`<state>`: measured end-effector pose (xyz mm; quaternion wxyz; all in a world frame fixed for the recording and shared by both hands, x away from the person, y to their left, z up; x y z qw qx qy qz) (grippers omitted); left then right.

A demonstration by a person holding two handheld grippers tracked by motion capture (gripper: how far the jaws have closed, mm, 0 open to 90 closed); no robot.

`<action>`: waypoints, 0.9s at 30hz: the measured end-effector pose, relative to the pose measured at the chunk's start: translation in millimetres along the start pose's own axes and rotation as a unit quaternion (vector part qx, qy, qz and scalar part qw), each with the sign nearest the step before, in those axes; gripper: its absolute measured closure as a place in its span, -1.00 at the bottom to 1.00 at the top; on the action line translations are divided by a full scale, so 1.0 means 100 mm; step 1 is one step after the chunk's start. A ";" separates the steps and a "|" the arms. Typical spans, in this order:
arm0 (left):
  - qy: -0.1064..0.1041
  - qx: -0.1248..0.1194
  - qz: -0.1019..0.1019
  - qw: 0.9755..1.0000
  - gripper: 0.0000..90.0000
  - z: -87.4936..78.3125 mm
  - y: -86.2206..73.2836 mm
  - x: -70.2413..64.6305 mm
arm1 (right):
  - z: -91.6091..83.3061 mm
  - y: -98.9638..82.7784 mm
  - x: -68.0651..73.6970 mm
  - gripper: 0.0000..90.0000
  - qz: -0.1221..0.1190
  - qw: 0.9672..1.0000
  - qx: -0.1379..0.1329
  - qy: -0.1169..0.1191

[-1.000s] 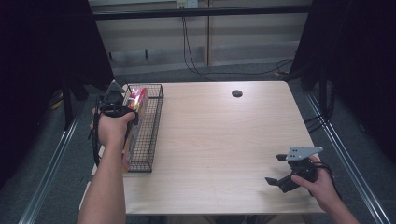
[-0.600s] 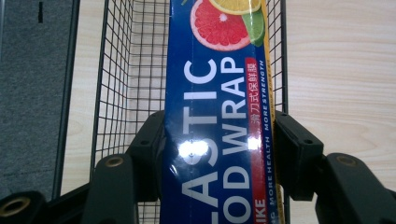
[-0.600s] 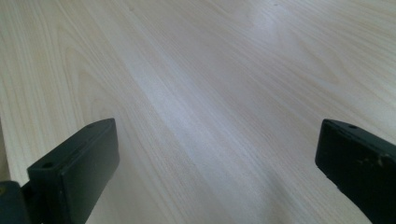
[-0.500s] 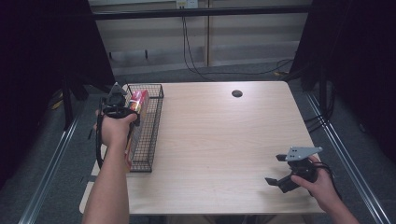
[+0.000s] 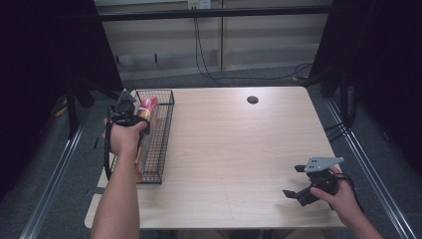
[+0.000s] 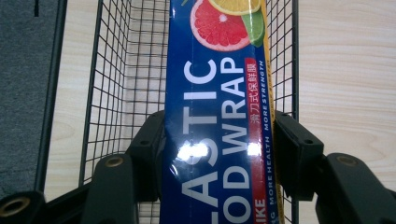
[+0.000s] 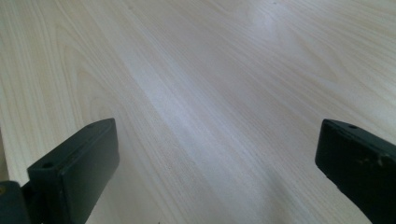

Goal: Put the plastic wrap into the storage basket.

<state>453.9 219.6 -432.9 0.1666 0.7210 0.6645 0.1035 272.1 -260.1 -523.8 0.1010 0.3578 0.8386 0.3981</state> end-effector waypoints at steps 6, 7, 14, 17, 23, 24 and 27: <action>0.002 -0.004 -0.003 1.000 -0.03 0.03 0.01 0.02 | -0.01 0.00 -0.01 -1.00 0.000 1.000 0.000 -0.005; -0.003 -0.005 -0.006 1.000 -0.03 0.04 0.01 0.01 | -0.01 -0.01 -0.01 -1.00 0.001 1.000 0.002 -0.005; -0.003 -0.003 -0.009 1.000 -0.03 0.08 0.01 0.03 | -0.02 0.00 -0.02 -1.00 0.002 1.000 -0.003 -0.003; -0.001 -0.003 -0.011 1.000 -0.03 0.10 0.01 0.04 | -0.03 0.00 -0.02 -1.00 0.003 1.000 -0.003 -0.003; 0.002 -0.004 -0.019 1.000 -0.03 0.14 0.00 0.05 | -0.02 -0.01 -0.02 -1.00 0.003 1.000 -0.002 -0.004; 0.005 -0.003 -0.017 1.000 -0.03 0.14 0.00 0.06 | -0.02 -0.01 -0.02 -1.00 0.002 1.000 -0.002 -0.004; 0.003 0.001 -0.020 1.000 -0.03 0.18 -0.01 0.06 | -0.02 -0.01 -0.02 -1.00 0.002 1.000 -0.001 -0.005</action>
Point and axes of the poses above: each handheld gripper's, and its own axes: z roughly forward along the jaws, y roughly out of its top, x roughly to its left, the point moved 7 cm from there along z, roughly forward along the jaws, and after that the axes turned 3 degrees about z, right-handed, at the moved point
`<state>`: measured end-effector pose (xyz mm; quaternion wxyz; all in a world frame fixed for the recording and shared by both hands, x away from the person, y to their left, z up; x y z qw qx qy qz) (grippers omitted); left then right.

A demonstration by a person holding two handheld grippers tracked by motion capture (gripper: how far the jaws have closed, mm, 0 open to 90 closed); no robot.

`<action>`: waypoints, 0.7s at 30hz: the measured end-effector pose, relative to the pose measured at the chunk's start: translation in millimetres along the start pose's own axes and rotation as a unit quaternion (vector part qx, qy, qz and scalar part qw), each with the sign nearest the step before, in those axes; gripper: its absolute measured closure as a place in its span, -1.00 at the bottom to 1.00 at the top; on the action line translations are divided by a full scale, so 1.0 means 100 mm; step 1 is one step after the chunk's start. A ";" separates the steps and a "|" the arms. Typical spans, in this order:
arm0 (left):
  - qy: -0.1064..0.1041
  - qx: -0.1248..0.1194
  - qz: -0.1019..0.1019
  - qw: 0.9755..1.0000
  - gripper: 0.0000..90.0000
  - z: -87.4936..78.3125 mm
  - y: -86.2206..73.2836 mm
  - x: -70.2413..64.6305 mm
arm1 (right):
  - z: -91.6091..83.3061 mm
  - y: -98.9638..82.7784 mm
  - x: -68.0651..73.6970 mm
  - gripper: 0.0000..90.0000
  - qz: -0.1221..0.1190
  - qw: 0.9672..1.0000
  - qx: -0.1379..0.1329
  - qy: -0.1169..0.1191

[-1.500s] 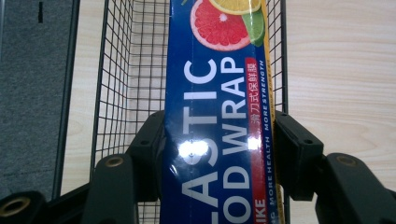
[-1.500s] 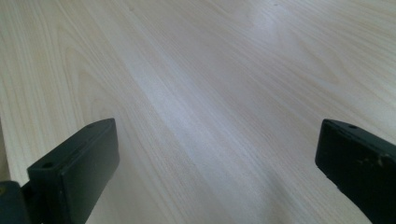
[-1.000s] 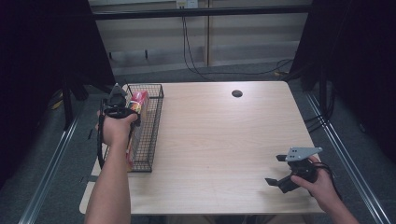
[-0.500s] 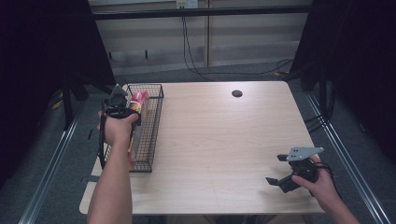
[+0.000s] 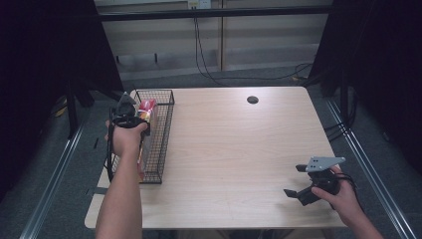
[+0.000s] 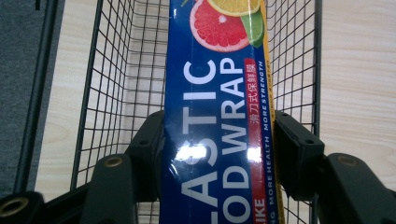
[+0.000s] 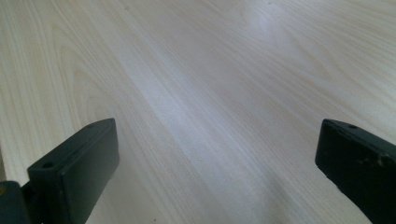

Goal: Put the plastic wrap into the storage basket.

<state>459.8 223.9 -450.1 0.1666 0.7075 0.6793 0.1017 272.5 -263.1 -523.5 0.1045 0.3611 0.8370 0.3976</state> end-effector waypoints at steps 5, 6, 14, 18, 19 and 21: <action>0.003 -0.002 -0.005 1.000 -0.04 0.04 0.00 0.00 | 0.00 -0.01 0.00 -1.00 0.000 1.000 0.002 -0.001; 0.001 0.001 -0.005 1.000 -0.04 0.05 -0.01 0.00 | 0.00 -0.01 0.00 -1.00 0.002 1.000 0.003 -0.001; 0.007 0.002 -0.006 1.000 -0.04 0.10 -0.01 -0.02 | 0.01 -0.01 0.01 -1.00 0.000 1.000 0.004 0.000; 0.007 0.005 -0.003 1.000 -0.05 0.12 -0.01 -0.04 | 0.01 -0.01 0.01 -1.00 0.000 1.000 0.005 0.000; 0.009 0.005 -0.007 1.000 -0.05 0.13 -0.01 -0.05 | 0.01 -0.01 0.01 -1.00 0.000 1.000 0.004 0.000; 0.013 0.005 -0.002 1.000 -0.05 0.15 -0.01 -0.04 | 0.01 -0.01 0.01 -1.00 -0.002 1.000 0.004 0.001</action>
Point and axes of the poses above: each handheld gripper's, and its own axes: z roughly forward along the jaws, y roughly out of its top, x roughly to its left, the point moved 7 cm from there along z, roughly forward along the jaws, and after that the axes turned 3 degrees about z, right-handed, at the moved point
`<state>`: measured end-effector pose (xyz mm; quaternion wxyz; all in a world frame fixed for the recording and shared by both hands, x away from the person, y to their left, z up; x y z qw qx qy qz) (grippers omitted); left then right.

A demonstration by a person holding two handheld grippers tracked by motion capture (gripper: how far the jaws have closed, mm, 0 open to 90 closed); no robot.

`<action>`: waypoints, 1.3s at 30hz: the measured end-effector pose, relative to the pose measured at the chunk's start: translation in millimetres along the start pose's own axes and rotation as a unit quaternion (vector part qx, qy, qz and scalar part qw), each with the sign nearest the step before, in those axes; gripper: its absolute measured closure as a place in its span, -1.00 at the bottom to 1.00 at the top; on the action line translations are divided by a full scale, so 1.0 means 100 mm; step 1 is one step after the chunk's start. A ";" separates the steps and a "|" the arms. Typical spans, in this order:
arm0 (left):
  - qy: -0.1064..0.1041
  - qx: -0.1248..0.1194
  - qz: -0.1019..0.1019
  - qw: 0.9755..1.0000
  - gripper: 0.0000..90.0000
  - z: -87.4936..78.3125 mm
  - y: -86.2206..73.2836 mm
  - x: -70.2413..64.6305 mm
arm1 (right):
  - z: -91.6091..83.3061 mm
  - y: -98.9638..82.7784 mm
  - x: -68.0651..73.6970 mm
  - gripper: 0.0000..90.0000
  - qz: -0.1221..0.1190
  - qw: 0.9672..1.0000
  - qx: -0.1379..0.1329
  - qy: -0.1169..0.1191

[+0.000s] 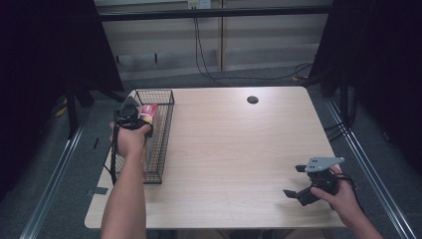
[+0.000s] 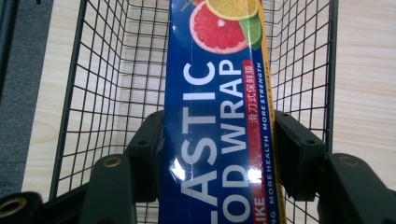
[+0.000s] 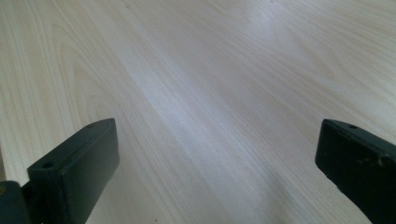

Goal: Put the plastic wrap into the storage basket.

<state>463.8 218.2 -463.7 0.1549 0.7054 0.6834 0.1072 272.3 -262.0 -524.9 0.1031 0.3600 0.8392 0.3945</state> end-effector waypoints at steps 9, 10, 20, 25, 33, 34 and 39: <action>0.003 0.001 0.003 1.000 -0.06 0.03 -0.01 0.00 | 0.01 0.00 0.00 -1.00 -0.001 1.000 0.002 -0.001; 0.004 0.003 0.006 1.000 -0.06 0.03 -0.01 0.00 | 0.01 0.00 0.00 -1.00 -0.002 1.000 0.002 -0.001; 0.004 0.001 0.009 1.000 -0.08 0.03 -0.02 0.01 | 0.01 0.00 0.01 -1.00 -0.003 1.000 0.002 0.001; 0.000 0.001 0.005 1.000 -0.10 0.02 -0.02 0.00 | 0.01 0.00 0.01 -1.00 -0.001 1.000 0.002 0.002; -0.006 0.000 0.004 1.000 -0.17 -0.04 -0.02 -0.01 | 0.02 0.00 0.02 -1.00 -0.007 1.000 0.003 0.003; -0.006 -0.001 0.003 1.000 -0.18 -0.05 -0.02 -0.01 | 0.02 0.01 0.02 -1.00 -0.007 1.000 0.002 0.003; -0.013 -0.004 -0.002 1.000 -0.30 -0.13 -0.02 -0.01 | 0.02 0.01 0.02 -1.00 -0.006 1.000 0.003 0.002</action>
Point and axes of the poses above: each handheld gripper's, and its own axes: z roughly forward along the jaws, y roughly out of its top, x roughly to its left, the point moved 7 cm from there along z, roughly forward along the jaws, and after that the axes turned 3 degrees about z, right-handed, at the moved point
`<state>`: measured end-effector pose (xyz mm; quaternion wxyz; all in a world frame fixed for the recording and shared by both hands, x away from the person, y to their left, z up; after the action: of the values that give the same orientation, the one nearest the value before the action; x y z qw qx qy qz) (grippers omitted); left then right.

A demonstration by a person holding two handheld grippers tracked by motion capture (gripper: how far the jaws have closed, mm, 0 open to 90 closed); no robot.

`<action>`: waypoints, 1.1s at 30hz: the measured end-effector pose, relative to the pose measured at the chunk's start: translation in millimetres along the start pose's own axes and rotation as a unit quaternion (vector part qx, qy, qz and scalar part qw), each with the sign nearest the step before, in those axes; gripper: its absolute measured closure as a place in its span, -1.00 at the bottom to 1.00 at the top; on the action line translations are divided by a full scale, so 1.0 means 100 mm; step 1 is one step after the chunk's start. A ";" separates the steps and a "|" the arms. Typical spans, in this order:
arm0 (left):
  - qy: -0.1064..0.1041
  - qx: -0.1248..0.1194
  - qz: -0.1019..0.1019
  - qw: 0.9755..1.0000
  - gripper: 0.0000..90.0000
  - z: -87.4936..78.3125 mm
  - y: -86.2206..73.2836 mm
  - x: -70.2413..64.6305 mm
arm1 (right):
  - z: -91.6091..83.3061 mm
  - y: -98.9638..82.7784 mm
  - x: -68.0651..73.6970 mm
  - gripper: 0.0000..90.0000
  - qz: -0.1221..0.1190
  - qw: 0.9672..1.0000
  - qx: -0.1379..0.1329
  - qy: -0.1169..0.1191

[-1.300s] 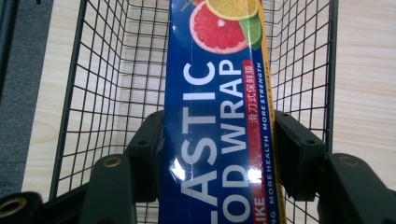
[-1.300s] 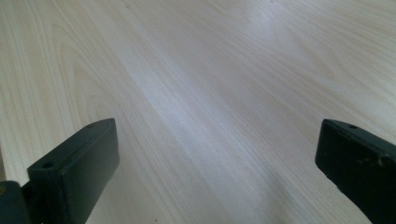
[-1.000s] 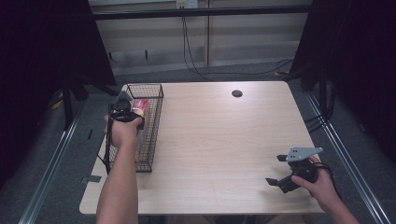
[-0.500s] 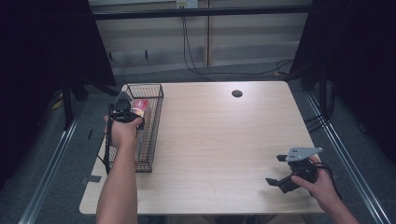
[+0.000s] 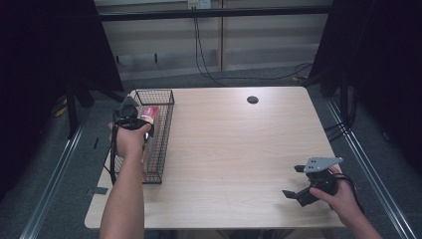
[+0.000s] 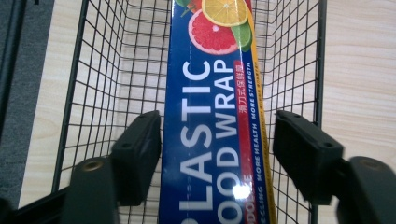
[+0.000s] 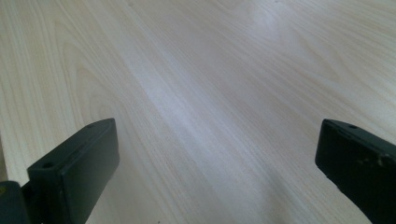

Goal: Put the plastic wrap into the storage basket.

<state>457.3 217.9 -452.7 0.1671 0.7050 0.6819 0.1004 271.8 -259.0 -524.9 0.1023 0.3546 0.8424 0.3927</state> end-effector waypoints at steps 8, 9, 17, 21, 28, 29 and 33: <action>-0.022 -0.016 0.003 1.000 -0.46 -0.16 0.01 -0.08 | 0.00 0.01 0.01 -1.00 -0.004 1.000 -0.001 0.000; -0.023 -0.021 0.005 1.000 -0.47 -0.18 0.01 -0.08 | 0.00 0.01 0.01 -1.00 -0.003 1.000 0.000 0.000; -0.036 -0.035 0.010 0.999 -0.55 -0.35 0.03 -0.13 | -0.03 0.00 0.01 -1.00 -0.002 1.000 -0.002 -0.002; -0.043 -0.044 0.014 0.998 -0.58 -0.45 0.05 -0.15 | -0.03 0.01 0.01 -1.00 -0.002 1.000 -0.004 -0.004; -0.058 -0.049 0.026 0.997 -0.60 -0.54 0.03 -0.25 | -0.02 0.02 0.02 -1.00 -0.002 1.000 -0.002 0.000; -0.062 -0.050 0.028 0.996 -0.60 -0.54 0.03 -0.27 | -0.02 0.02 0.02 -1.00 -0.003 1.000 -0.002 0.000; -0.074 -0.054 0.039 0.995 -0.61 -0.57 0.00 -0.37 | -0.02 0.03 0.02 -1.00 -0.003 1.000 -0.002 0.000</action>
<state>434.9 186.6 -396.9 0.2505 0.7265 0.6334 0.0912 271.3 -257.4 -521.2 0.1045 0.3524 0.8423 0.3943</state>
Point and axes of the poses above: each handheld gripper's, and its own axes: z roughly forward along the jaws, y roughly out of its top, x roughly to its left, the point moved 7 cm from there along z, roughly forward along the jaws, and after that the axes turned 3 degrees about z, right-handed, at the moved point
